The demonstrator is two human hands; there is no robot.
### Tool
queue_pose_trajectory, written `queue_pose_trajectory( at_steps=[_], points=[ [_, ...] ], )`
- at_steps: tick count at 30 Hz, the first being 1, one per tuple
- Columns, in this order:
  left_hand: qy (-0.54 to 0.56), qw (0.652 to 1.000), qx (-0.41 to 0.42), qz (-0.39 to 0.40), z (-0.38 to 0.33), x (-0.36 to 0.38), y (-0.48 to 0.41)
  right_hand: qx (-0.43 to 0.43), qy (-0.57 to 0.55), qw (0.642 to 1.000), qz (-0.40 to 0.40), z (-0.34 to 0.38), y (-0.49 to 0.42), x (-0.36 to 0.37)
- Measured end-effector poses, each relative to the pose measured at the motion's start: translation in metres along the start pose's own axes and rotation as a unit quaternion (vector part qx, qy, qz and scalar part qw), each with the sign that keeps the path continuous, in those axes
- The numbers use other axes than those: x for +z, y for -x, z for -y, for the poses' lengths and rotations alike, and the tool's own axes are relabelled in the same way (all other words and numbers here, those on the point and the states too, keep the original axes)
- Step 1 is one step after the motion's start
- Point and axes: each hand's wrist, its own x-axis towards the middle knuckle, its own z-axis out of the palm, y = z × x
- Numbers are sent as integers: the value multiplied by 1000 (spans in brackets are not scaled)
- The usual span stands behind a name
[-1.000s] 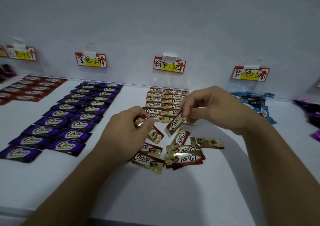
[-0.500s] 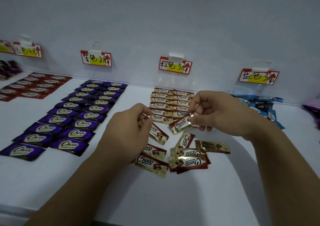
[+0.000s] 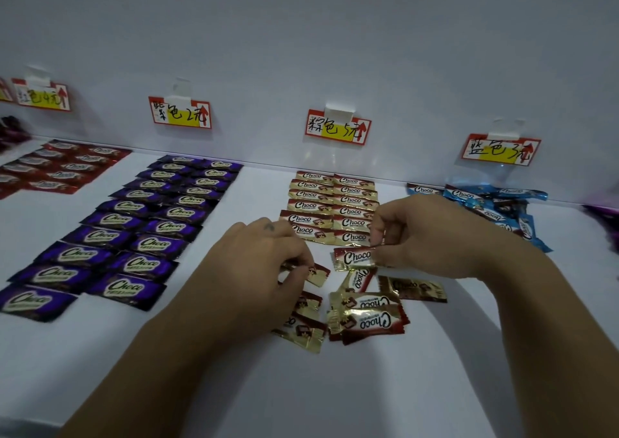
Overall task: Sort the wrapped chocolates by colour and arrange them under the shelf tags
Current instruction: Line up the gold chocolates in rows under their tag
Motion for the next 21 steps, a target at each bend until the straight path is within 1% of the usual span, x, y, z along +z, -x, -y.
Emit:
queue_pose_trajectory(
  at_steps=[4, 10, 21],
  points=[
    [5, 1000, -8, 10, -1, 2, -3, -13, 22, 999, -23, 5, 3, -2],
    [6, 999, -33, -8, -2, 4, -12, -21, 43, 999, 22, 12, -3, 7],
    [-9, 998, -44, -35, -6, 8, -16, -5, 47, 999, 12, 11, -7, 10]
  ],
)
